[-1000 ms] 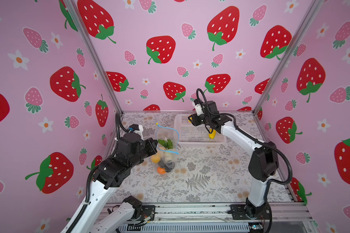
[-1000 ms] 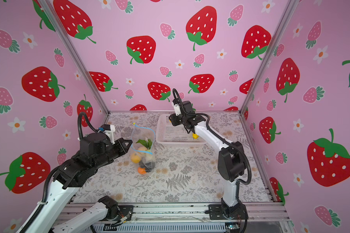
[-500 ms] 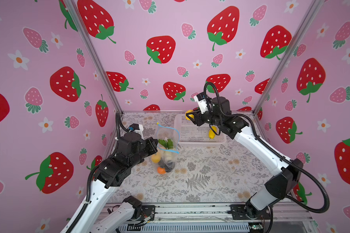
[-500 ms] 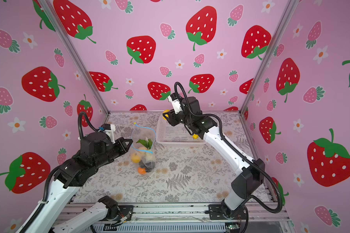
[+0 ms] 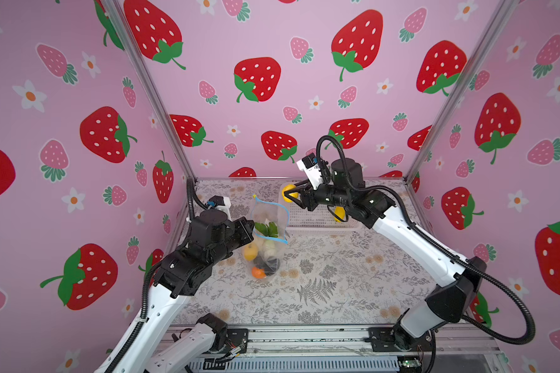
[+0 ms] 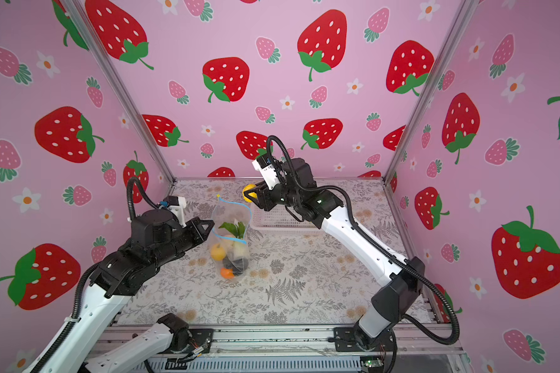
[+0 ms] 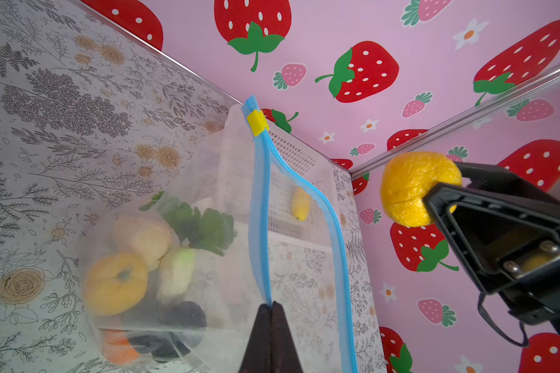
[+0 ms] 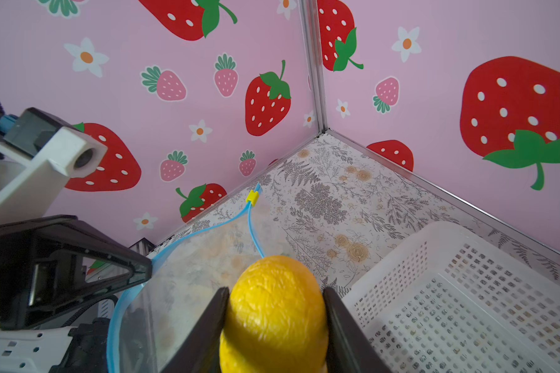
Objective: Place the food in the zip-top bag and seal the zipper
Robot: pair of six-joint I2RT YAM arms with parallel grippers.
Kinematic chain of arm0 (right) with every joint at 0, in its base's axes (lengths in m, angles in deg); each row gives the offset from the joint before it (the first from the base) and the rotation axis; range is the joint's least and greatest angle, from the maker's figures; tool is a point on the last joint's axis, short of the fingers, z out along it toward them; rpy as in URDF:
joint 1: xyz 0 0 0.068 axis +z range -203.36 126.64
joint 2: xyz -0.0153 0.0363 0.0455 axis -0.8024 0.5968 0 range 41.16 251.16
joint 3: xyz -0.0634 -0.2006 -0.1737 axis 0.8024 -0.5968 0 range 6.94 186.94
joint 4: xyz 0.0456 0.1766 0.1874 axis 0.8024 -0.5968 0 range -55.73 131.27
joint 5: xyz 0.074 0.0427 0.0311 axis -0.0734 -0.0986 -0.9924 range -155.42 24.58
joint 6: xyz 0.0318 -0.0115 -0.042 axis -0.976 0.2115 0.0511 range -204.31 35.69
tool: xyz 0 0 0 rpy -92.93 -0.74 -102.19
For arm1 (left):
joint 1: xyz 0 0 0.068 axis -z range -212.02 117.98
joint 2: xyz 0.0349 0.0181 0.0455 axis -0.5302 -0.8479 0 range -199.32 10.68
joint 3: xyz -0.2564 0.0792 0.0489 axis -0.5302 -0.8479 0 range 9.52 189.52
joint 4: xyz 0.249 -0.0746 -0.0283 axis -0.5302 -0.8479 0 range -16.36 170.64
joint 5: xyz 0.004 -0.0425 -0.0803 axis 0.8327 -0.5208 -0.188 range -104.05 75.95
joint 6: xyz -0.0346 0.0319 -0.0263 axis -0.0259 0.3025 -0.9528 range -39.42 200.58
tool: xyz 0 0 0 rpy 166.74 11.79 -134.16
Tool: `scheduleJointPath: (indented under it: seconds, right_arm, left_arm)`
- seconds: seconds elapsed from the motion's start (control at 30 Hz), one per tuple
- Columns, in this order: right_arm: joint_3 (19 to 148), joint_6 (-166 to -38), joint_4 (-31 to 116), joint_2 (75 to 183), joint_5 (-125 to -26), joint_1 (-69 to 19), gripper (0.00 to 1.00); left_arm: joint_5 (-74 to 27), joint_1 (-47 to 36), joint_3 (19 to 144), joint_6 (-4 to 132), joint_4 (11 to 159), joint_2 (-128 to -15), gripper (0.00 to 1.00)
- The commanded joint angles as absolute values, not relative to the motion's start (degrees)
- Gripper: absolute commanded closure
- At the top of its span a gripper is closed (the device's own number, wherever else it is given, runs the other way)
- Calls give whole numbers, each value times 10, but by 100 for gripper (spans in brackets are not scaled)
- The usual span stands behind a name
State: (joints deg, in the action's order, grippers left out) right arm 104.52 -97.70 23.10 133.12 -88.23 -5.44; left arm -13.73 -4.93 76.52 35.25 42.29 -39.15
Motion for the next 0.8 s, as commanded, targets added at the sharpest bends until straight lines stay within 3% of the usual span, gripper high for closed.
scheduleJointPath:
  seconds: [0.0,0.47,0.77]
  right_arm:
    - [1067,-952,226,1319,-903,-35,64]
    - [1101,-930,159,1400,-878,9,64]
    - [1150,-893,90,1436,-808,36,61]
  left_arm:
    - [-140,-52,768,345,444,-391,100]
    - [-140,-52,768,343,444,-391,100]
    - [-140,-52,766,343,444,-392,100]
